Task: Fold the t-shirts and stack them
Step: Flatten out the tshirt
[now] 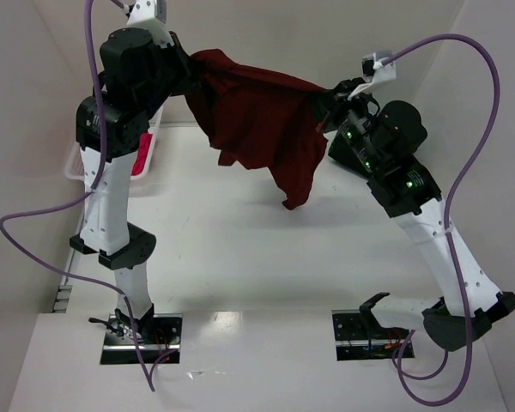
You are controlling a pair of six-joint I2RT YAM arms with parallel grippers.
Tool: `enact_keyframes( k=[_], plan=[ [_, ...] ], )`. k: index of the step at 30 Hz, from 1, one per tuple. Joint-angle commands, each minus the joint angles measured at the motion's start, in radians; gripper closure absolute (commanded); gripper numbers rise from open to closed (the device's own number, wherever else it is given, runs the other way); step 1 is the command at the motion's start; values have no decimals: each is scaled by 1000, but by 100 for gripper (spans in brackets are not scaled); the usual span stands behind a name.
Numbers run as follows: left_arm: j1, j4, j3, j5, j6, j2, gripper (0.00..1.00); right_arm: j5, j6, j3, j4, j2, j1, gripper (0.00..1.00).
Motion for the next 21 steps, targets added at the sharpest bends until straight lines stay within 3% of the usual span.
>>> enact_keyframes(
  k=[1, 9, 15, 17, 21],
  plan=[
    [76, -80, 75, -318, 29, -44, 97, 172, -45, 60, 62, -158, -41, 100],
    [76, -98, 126, -373, 20, -154, 100, 197, -78, 137, 37, -217, -41, 100],
    [76, -79, 68, -298, 29, -287, 100, 111, -47, 217, 19, -269, -41, 100],
    [76, -46, -10, -266, 44, -335, 99, 108, -36, 229, -14, -272, -41, 100],
    [76, 157, -483, -236, 68, -484, 92, 180, -47, 106, -18, -272, -41, 100]
  ],
)
